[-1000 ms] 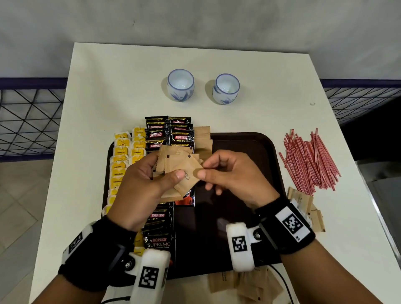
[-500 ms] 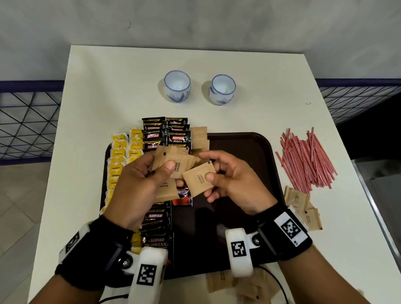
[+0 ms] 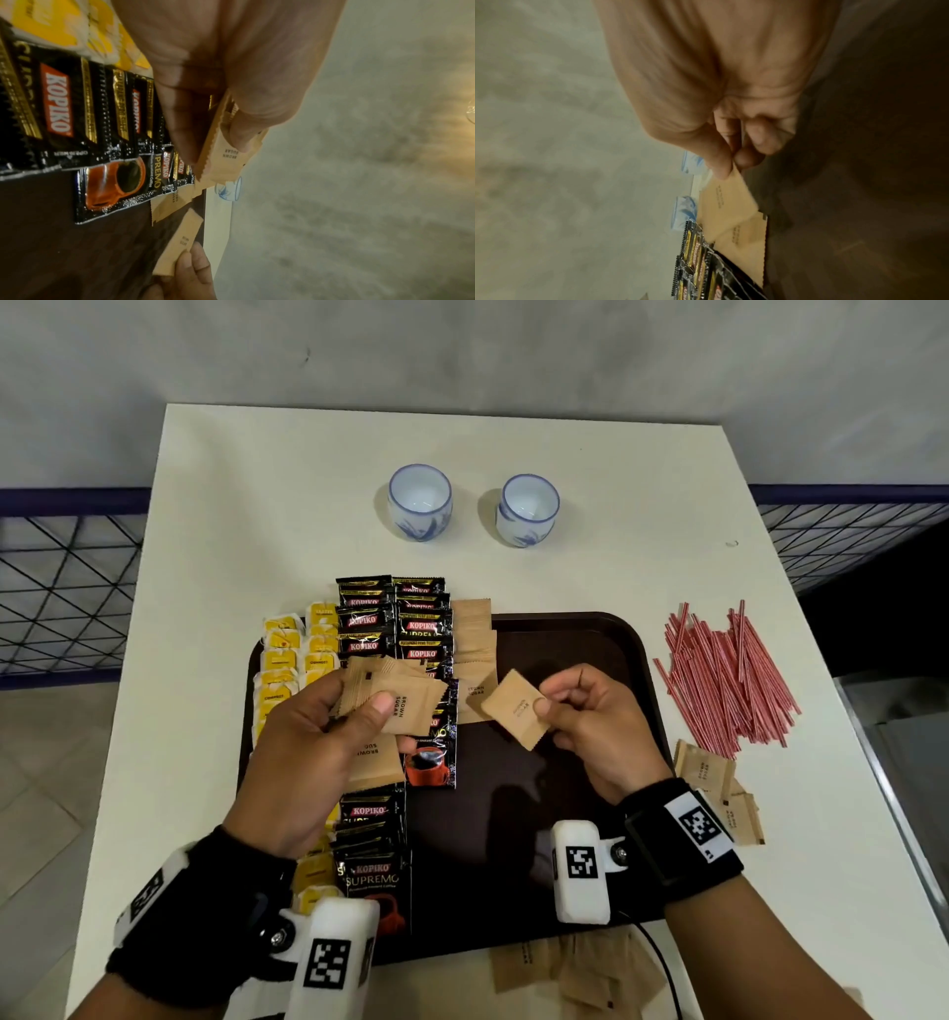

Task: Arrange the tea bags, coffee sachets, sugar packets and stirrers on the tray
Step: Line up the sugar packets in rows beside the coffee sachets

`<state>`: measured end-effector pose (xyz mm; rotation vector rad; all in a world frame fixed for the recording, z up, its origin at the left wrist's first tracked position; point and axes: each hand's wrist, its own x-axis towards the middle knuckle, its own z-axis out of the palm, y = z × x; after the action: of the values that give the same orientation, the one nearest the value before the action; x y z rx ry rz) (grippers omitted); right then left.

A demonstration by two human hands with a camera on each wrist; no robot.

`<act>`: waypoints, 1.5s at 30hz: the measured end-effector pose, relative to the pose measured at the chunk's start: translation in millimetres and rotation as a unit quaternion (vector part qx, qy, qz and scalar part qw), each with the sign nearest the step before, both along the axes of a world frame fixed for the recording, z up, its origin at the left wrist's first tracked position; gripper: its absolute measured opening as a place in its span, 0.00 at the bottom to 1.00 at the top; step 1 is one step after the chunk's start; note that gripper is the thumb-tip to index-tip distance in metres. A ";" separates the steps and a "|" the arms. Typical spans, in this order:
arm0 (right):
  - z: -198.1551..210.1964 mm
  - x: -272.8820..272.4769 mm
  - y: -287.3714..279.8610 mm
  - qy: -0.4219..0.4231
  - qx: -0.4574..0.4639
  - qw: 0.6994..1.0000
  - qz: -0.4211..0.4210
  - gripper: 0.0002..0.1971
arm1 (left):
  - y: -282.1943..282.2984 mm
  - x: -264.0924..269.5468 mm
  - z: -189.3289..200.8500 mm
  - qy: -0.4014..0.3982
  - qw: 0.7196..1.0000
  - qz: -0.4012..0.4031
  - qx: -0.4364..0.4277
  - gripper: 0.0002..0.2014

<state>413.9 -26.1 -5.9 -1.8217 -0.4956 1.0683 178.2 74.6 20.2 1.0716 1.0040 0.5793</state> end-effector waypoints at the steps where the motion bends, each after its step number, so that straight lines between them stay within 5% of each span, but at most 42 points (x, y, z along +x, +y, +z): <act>1: -0.4 -0.2 -0.3 0.011 0.000 1.000 0.002 0.10 | 0.3 -1.2 -0.5 0.000 1.000 0.001 -0.002 0.15; 5: 0.5 -6.0 0.8 0.058 -0.016 0.998 -0.010 0.06 | 1.3 -5.1 -2.7 -0.002 1.000 0.005 -0.006 0.14; 10: -0.1 -11.8 9.0 -0.003 -0.044 0.999 -0.025 0.07 | 1.0 -7.4 -4.6 -0.002 1.000 0.001 -0.007 0.14; 26: -0.2 -15.2 27.7 0.040 -0.107 0.993 0.000 0.03 | -5.2 -8.5 -7.8 0.011 1.000 0.004 -0.011 0.14; 45: -10.9 -21.9 38.6 -0.055 -0.119 0.990 0.044 0.03 | -6.1 -10.3 -7.9 0.020 1.000 -0.007 -0.018 0.14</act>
<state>392.1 12.6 -16.8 -2.0948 -0.5361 1.1290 167.9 68.6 12.3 1.0606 1.0376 0.5278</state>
